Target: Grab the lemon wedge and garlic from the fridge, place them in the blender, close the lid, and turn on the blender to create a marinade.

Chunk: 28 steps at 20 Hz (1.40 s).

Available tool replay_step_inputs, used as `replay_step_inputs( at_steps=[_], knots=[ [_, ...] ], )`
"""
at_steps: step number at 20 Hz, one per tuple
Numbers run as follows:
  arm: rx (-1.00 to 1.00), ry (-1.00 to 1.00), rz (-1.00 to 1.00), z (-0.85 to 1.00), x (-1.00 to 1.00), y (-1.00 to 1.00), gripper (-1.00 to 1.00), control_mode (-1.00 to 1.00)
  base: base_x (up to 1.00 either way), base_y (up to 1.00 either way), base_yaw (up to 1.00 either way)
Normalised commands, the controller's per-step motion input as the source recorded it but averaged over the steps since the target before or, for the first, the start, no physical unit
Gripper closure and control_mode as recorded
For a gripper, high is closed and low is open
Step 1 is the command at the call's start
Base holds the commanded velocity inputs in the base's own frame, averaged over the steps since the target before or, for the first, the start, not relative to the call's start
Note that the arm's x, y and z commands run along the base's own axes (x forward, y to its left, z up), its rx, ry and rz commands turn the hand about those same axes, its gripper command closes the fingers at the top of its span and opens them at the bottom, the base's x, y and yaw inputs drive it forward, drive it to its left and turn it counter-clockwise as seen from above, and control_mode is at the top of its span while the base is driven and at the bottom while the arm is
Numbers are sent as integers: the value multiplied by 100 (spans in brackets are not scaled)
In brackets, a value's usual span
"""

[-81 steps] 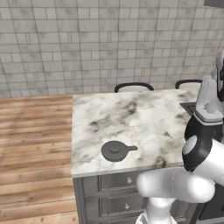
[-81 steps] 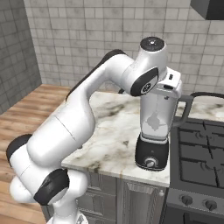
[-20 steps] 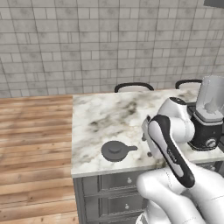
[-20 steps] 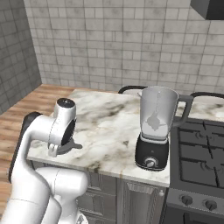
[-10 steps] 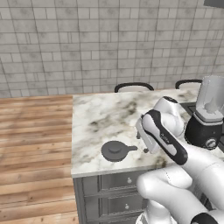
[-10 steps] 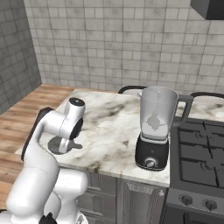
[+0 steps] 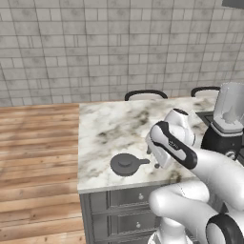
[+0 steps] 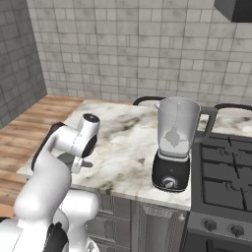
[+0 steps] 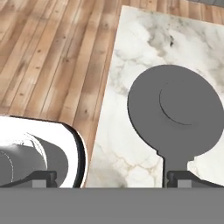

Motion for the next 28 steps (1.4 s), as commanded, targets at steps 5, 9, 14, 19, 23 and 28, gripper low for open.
replay_step_inputs(
  at_steps=[5, 9, 14, 19, 23, 28],
  knots=[
    [0, 0, -5, -21, 12, 0, -100, -100, 0, 0, 0],
    [0, 0, -8, -16, 22, 0, -100, -100, 0, 0, 0],
    [0, 0, -7, -19, 24, 0, -100, -100, 0, 0, 0],
    [0, 0, -2, -22, 21, 0, -100, -100, 0, 0, 0],
    [0, 0, 0, -26, 24, 0, -100, -100, 0, 0, 0],
    [0, 0, 0, -30, 38, 0, -100, -100, 0, 0, 0]
  ],
)
